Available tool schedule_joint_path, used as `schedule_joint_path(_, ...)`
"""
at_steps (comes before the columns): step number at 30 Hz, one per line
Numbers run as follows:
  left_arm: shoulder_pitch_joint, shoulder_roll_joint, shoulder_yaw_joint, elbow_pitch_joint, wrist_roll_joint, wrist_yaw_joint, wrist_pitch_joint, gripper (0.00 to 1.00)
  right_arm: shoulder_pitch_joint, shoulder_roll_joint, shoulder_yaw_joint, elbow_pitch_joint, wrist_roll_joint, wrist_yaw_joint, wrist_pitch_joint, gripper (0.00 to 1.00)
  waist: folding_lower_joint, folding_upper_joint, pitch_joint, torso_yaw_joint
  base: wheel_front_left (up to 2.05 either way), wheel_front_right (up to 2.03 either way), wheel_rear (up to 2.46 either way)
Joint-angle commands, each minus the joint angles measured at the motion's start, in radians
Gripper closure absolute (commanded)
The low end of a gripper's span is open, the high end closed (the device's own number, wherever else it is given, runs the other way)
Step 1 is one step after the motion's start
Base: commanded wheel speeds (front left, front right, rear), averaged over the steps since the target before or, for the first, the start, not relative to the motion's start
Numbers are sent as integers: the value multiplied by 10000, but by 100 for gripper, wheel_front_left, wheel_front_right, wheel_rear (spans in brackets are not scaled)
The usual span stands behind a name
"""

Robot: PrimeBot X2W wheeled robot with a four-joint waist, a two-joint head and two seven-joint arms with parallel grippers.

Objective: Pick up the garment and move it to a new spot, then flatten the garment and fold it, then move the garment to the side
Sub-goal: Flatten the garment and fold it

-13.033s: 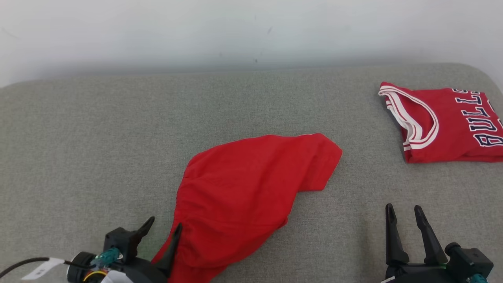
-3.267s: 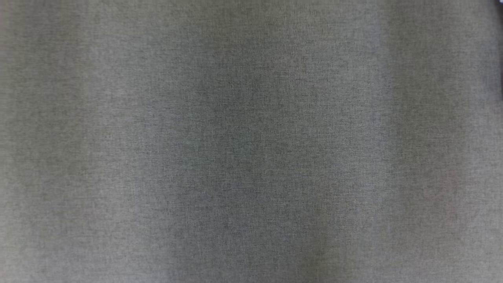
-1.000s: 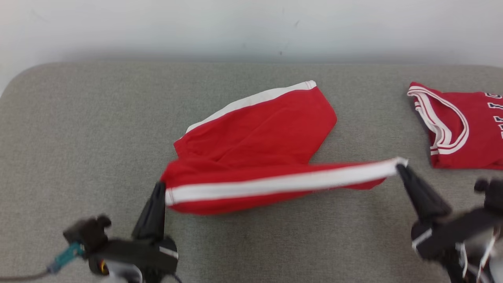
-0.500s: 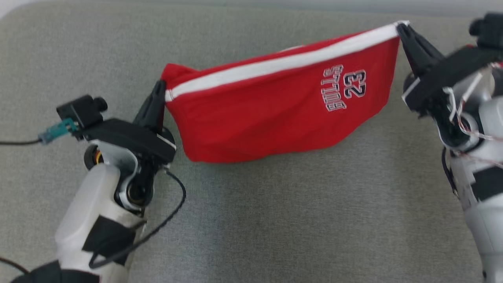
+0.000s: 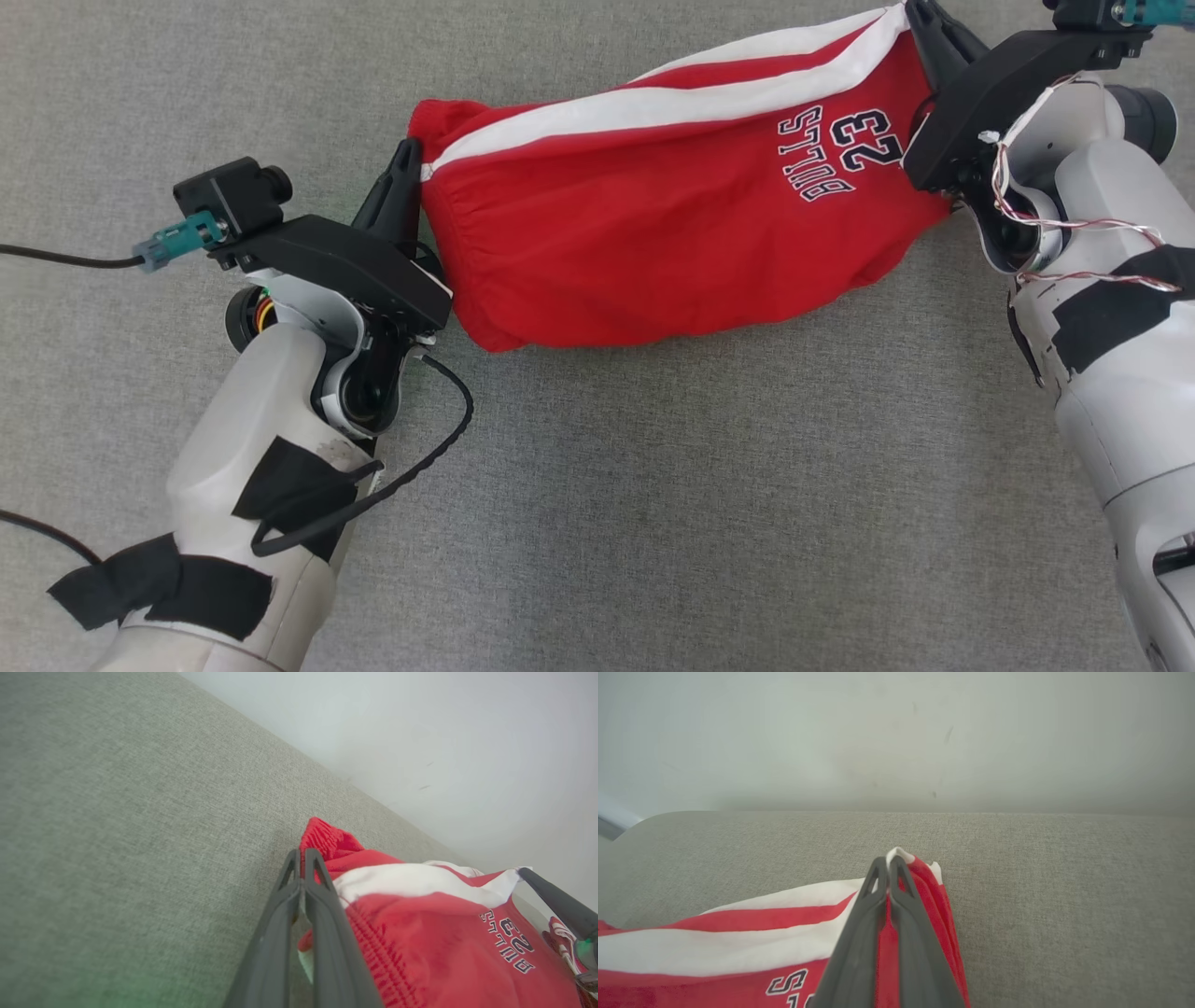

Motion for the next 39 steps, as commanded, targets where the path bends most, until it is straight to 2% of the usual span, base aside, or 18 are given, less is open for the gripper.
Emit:
schedule_joint_path(1,-113,19,-27,37,-51,-11,-44,100,-114,4,31,37,-47,-19,-56,100,-3,-2,47,36,0,0,0)
schedule_joint_path(6,-155,120,-563,144,-251,-14,-426,100,-441,123,327,928,16,-19,-728,100,-3,-2,-76,19,0,0,0)
schedule_joint_path(7,-110,150,-665,184,-244,-14,-554,64,-470,119,343,1068,71,-19,-908,100,-3,-2,-146,13,0,0,0)
schedule_joint_path(8,-41,178,-797,216,-238,-15,-668,11,-449,161,380,1194,139,-19,-1060,67,-3,-2,-239,-3,0,0,0)
schedule_joint_path(9,47,228,-898,270,-236,-13,-751,0,-393,220,446,1288,223,-19,-1153,3,-3,-2,-325,-33,0,0,0)
schedule_joint_path(10,130,293,-1017,267,-199,-14,-874,0,-321,237,489,1383,310,-19,-1259,0,-3,-2,-425,-60,0,0,0)
schedule_joint_path(17,880,870,-1361,-209,340,-4,-1544,0,383,41,1100,1320,971,-19,-2024,0,-3,-2,-1241,-250,0,0,0)
schedule_joint_path(18,1051,939,-1268,-349,476,-4,-1543,0,497,-17,1202,1277,1052,-19,-2123,0,-3,-2,-1356,-267,0,0,0)
schedule_joint_path(19,1398,1101,-701,-886,880,-4,-1547,0,802,-145,1411,1183,1247,-19,-2307,0,-3,-2,-1583,-289,0,0,0)
schedule_joint_path(22,2293,1139,110,-1859,2058,86,-1546,0,1234,-336,1794,1068,1439,-19,-2516,0,-3,-2,-1851,-313,0,0,0)
schedule_joint_path(26,3652,965,1083,-3205,3657,268,-1549,0,1802,-593,2233,890,1675,-19,-2782,0,-3,-2,-2133,-304,0,0,0)
schedule_joint_path(31,5077,671,1709,-4412,5598,389,-1551,0,2315,-831,2488,982,2068,-19,-2971,0,-3,-2,-2271,-176,0,0,0)
schedule_joint_path(39,6611,-152,2664,-5751,7221,344,-1552,0,2580,-1052,2568,1591,2384,-19,-3210,0,-3,-2,-2241,220,0,0,0)
